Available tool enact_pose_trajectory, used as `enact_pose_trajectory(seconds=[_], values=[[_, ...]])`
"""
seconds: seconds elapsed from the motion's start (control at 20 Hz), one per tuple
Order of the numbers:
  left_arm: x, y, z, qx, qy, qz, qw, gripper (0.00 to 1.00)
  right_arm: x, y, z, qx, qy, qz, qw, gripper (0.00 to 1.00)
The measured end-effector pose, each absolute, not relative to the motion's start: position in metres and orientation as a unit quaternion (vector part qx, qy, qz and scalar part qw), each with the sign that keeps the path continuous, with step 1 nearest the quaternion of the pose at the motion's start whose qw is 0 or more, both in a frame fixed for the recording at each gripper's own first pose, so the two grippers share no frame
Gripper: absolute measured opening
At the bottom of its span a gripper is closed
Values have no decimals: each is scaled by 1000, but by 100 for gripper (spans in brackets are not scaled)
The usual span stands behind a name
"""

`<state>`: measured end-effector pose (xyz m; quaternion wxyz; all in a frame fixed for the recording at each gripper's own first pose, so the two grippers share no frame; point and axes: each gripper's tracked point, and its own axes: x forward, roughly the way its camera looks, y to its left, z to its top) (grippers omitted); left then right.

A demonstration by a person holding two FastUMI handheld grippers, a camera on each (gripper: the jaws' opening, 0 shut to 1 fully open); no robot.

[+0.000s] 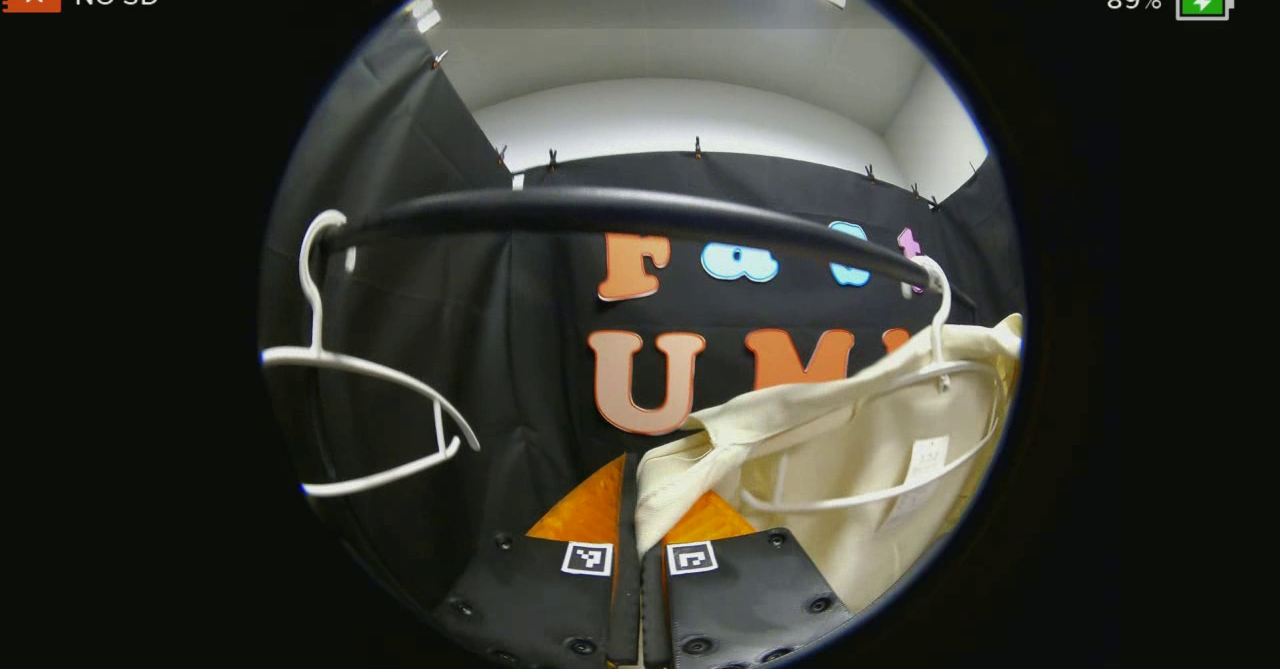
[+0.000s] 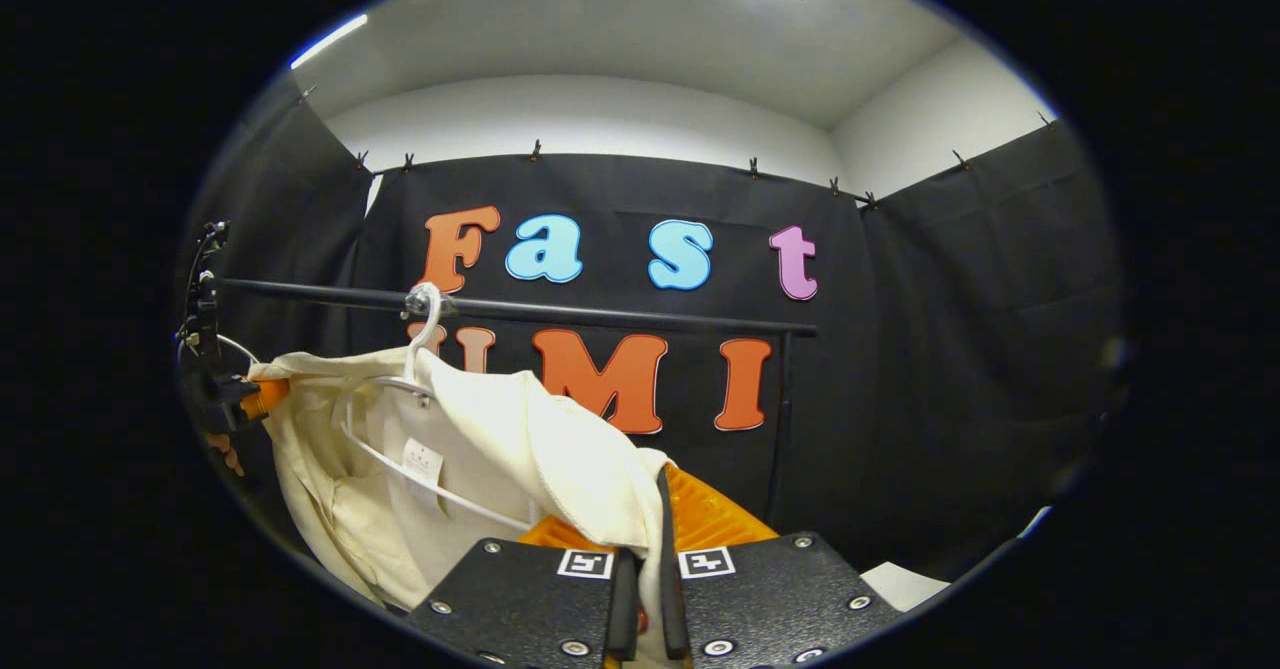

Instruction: Grasp the clothes on the hanger with both hands and then place them into the laundry hamper below.

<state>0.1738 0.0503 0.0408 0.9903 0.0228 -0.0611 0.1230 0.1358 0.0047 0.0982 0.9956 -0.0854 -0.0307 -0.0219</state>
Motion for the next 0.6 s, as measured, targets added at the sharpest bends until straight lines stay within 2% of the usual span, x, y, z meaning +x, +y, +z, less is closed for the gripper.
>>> enact_pose_trajectory(seconds=[0.2,0.6], values=[[179,55,69,48,-91,132,986,4,152,-13,108,-96,-32,-30,994,9],[189,64,56,33,-91,127,987,3,177,-15,75,-40,1,39,998,9]])
